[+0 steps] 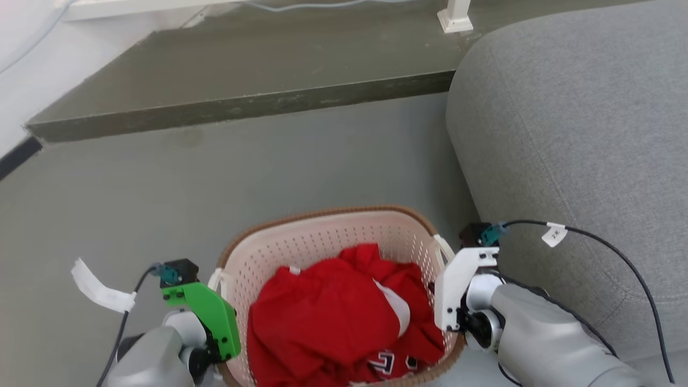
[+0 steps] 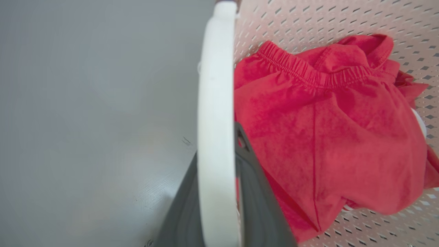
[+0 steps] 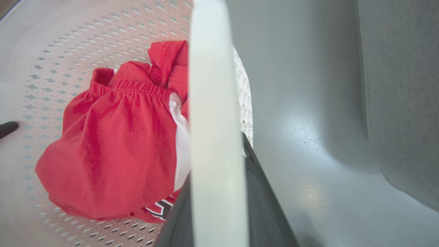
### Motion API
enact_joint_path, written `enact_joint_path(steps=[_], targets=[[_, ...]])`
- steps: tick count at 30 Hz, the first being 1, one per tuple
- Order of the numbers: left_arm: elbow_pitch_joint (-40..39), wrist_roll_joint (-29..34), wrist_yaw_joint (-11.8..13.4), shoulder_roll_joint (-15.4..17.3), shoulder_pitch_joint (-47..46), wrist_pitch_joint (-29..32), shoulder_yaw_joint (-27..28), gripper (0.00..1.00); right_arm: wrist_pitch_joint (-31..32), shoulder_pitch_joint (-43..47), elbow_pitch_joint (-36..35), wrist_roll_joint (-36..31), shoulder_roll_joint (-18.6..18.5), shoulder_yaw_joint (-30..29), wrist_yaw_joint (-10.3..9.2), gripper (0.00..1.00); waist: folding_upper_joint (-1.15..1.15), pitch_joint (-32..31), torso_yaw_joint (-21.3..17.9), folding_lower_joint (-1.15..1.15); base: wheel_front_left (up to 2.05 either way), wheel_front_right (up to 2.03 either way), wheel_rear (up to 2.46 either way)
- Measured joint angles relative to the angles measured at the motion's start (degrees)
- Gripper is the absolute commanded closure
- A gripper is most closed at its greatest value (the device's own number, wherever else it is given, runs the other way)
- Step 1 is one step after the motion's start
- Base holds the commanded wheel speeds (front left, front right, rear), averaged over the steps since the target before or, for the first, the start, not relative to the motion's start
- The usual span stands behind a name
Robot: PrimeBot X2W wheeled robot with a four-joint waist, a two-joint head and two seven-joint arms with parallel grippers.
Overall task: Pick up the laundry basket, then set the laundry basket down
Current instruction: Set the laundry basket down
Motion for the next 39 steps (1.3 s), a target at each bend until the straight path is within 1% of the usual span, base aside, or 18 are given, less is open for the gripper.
enact_joint_path(steps=[9, 23, 31, 39], targets=[[-0.9, 0.0, 0.0, 0.7, -2.9, -2.4, 0.1, 1.0, -2.6, -2.8, -0.8, 0.0, -0.2, -0.1, -0.41, 1.0, 0.0, 3.5, 0.0, 0.0, 0.0, 0.0, 0.0], [-1.8, 0.2, 0.0, 1.9, -7.2, -5.5, 0.4, 1.0, -6.1, -7.5, -1.5, 0.0, -0.2, 0.0, -0.41, 1.0, 0.0, 10.5, 0.2, 0.0, 0.0, 0.0, 0.0], [-2.4, 0.4, 0.0, 2.4, -10.8, -6.3, 1.0, 1.0, -7.7, -10.9, -1.6, 0.0, -0.4, 0.0, -0.33, 1.0, 0.0, 15.2, 0.2, 0.0, 0.0, 0.0, 0.0], [-2.8, 0.8, 0.0, 2.9, -14.8, -7.6, 1.4, 1.0, -9.2, -14.6, -1.9, 0.2, -0.7, -0.5, 0.1, 1.0, 0.0, 21.2, 0.6, 0.0, 0.0, 0.0, 0.0]])
